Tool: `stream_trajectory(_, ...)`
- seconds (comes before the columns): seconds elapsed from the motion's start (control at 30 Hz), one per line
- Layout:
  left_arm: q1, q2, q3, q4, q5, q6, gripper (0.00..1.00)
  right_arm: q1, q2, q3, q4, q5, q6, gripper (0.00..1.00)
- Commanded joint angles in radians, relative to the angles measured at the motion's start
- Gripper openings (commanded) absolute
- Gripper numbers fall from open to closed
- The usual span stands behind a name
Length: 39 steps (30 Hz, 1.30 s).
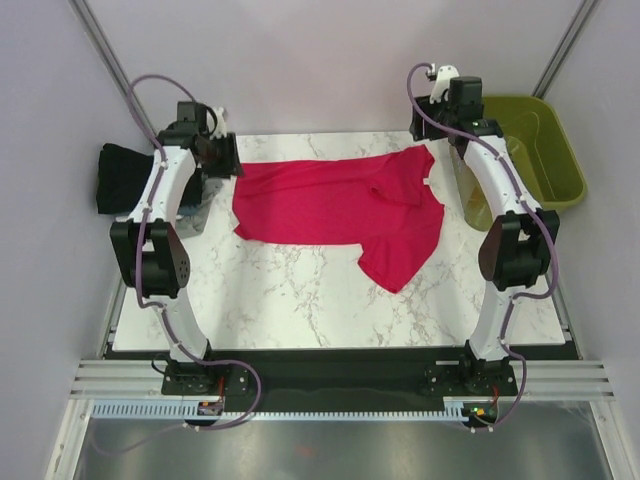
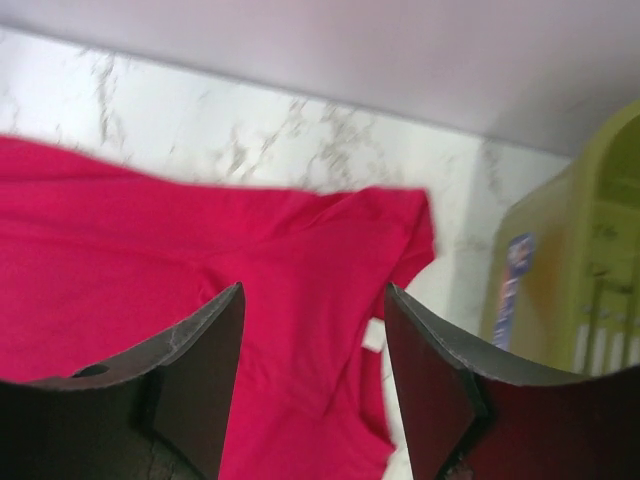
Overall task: Fold and stack the t-shirts
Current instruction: Fold the tshirt
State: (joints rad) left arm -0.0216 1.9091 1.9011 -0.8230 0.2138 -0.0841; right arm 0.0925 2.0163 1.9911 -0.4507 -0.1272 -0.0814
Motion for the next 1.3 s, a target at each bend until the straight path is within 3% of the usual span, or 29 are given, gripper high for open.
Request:
stream_trajectory(0.0,0.049,0.074,-0.160,-0.151,0.104,-0.082,0.49,0.000,0.027,-0.136,-0.091,-0.126,0.075,0.65)
stream_trajectory(0.23,0.049,0.137,-0.218,-0.131,0.090,-0.040,0.56,0.000,0.114,-0.124,-0.098,-0.135,0.077,0.66)
stream_trajectory(1.0,0.040,0.291,-0.126,-0.108,0.102,-0.029,0.56,0.003,0.312,-0.008,-0.077,-0.042,0.019,0.67)
stream_trajectory(1.27,0.034,0.254,-0.200,-0.110,0.030,-0.023,0.57,0.004,0.361,0.003,-0.063,-0.003,0.009,0.68)
